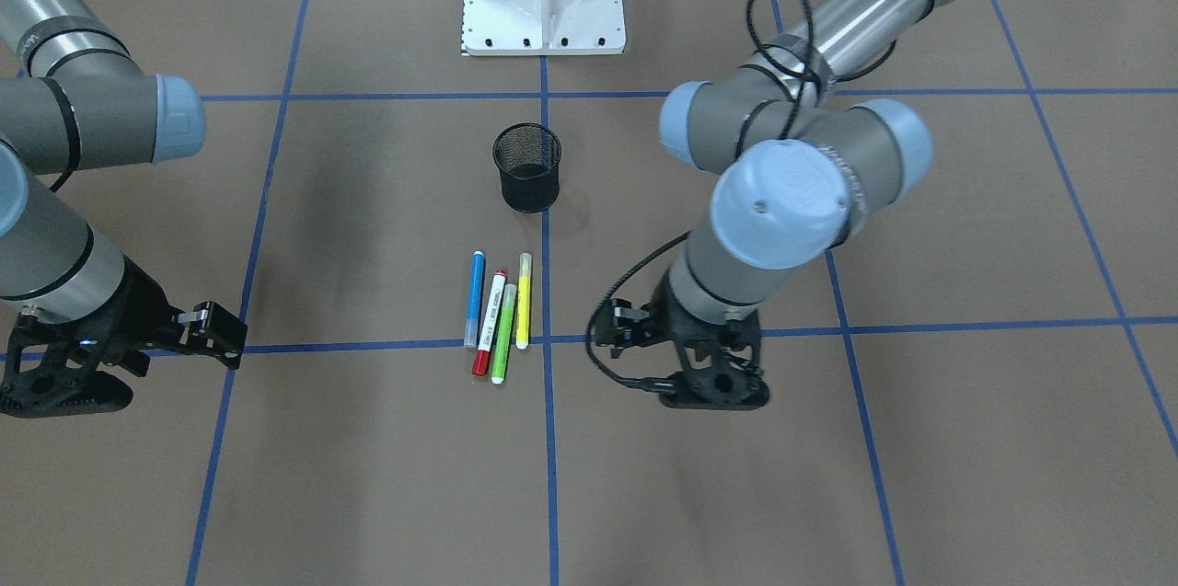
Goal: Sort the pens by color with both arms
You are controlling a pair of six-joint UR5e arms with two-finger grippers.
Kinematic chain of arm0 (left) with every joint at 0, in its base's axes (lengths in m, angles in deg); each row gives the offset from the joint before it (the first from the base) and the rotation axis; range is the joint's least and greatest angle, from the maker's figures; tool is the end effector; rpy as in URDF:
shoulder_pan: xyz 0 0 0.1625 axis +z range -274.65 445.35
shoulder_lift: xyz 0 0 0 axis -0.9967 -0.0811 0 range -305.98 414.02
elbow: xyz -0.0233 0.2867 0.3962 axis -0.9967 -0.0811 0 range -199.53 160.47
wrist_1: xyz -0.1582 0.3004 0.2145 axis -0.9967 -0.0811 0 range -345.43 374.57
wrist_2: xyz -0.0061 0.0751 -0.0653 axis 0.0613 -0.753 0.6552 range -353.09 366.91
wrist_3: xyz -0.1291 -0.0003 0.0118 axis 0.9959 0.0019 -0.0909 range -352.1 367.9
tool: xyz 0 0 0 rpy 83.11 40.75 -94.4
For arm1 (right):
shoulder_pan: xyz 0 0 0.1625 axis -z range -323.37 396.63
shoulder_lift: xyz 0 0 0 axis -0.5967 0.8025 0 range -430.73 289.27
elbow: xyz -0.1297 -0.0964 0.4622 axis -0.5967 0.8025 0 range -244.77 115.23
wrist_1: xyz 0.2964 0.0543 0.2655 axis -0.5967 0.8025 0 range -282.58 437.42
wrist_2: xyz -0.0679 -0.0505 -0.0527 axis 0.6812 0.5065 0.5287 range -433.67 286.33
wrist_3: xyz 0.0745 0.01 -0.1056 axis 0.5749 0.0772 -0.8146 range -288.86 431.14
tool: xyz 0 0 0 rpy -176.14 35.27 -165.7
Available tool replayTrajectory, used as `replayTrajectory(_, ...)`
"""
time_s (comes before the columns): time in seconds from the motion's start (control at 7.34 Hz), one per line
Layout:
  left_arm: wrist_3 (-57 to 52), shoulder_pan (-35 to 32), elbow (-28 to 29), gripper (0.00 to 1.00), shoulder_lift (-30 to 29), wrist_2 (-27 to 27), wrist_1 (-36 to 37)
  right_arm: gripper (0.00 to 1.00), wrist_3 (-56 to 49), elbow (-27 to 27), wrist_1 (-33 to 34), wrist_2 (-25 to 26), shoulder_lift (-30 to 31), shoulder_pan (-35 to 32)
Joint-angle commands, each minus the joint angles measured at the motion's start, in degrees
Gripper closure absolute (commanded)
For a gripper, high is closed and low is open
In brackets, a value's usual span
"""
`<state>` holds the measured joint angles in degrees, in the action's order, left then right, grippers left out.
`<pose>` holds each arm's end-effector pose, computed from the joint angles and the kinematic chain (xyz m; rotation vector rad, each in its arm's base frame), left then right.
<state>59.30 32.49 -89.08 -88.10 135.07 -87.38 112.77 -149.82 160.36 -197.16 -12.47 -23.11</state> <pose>0.4716 -0.7107 0.2692 0.0825 0.9619 0.0242 -0.3189 -0.6693 0.4425 0.1314 -0.7948 0.0151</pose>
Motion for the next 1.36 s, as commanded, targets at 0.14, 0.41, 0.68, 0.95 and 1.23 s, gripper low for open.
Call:
replayTrajectory(0.14,-16.9,-13.2,-11.9,0.01,17.0,8.8,0.0,0.01,-5.7,1.2,0.2,-1.0,-0.1,-4.7)
replayTrajectory(0.41,-28.2,-18.7,-18.7,0.01,28.1,10.2,-0.1,0.01,-12.5,4.6,0.2,-3.9,-0.1,-8.8)
replayTrajectory(0.68,-36.4,-23.7,-21.4,0.01,36.7,10.8,-0.4,0.01,-19.1,7.7,0.1,-4.9,0.5,-11.7)
replayTrajectory(0.95,-45.5,-29.7,-21.1,0.01,42.4,13.5,-0.6,0.01,-22.5,8.2,-0.6,-7.2,3.3,-14.0)
replayTrajectory(1.23,-51.3,-33.8,-21.0,0.01,46.3,13.5,-0.6,0.01,-24.9,8.2,-4.9,-9.4,7.8,-17.1)
